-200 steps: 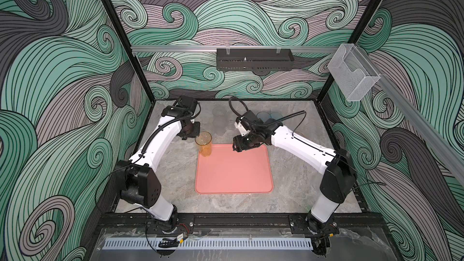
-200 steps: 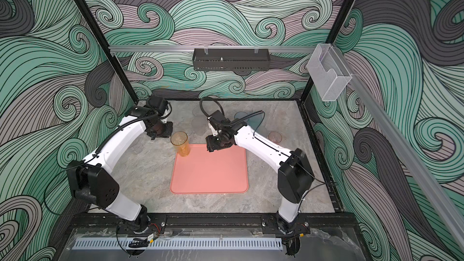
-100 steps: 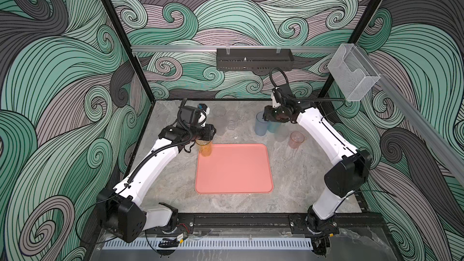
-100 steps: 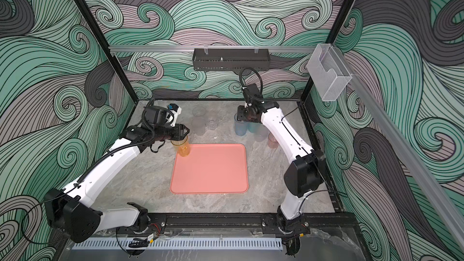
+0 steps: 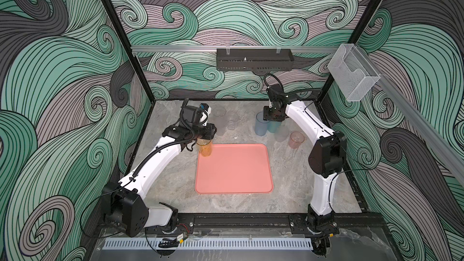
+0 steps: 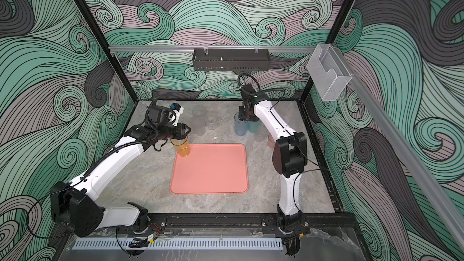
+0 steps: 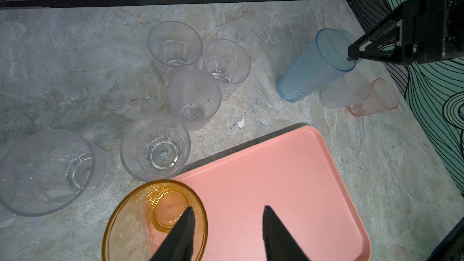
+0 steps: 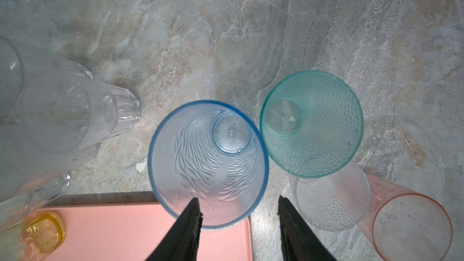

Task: Place the glasses into the tray
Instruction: Pick up the glass from the top-center of the table.

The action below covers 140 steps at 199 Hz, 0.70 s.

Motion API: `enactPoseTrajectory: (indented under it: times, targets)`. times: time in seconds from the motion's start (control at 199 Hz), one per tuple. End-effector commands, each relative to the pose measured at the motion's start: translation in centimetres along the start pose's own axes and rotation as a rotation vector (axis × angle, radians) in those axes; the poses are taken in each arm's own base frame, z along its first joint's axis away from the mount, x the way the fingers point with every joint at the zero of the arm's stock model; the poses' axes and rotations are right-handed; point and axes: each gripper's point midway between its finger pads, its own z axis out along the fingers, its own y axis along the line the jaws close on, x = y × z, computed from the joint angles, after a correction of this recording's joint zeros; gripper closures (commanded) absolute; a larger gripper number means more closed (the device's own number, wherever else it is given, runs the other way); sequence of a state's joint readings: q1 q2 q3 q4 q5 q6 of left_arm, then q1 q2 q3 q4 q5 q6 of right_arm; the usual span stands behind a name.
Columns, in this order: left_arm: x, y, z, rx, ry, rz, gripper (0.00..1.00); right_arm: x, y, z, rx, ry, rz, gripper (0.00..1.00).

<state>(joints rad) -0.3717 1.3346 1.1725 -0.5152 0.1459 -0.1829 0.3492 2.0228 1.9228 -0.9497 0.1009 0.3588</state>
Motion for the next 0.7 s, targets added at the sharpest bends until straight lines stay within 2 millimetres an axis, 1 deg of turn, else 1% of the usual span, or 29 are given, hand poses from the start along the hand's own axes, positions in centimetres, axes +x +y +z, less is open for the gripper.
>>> enactPoseTrajectory:
  times: [0.0, 0.211, 0.396, 0.617, 0.697]
  targets:
    - [-0.2, 0.5, 0.4, -0.027, -0.009, 0.025, 0.53, -0.5, -0.9, 0.0, 0.048, -0.007, -0.011, 0.53]
    - [0.2, 0.7, 0.9, -0.033, 0.004, 0.021, 0.53, -0.7, -0.8, 1.1, 0.058, 0.002, -0.027, 0.58]
    - [0.3, 1.0, 1.1, -0.046, 0.008, 0.021, 0.54, -0.4, -0.6, 1.9, 0.059, 0.019, -0.029, 0.62]
    - [0.1, 1.0, 1.0, -0.050, -0.006, 0.009, 0.54, -0.1, -0.4, 2.1, 0.060, 0.026, -0.035, 0.74]
    - [-0.1, 1.0, 1.0, -0.051, -0.011, 0.007, 0.54, 0.0, -0.3, 2.2, 0.062, 0.030, -0.038, 0.76]
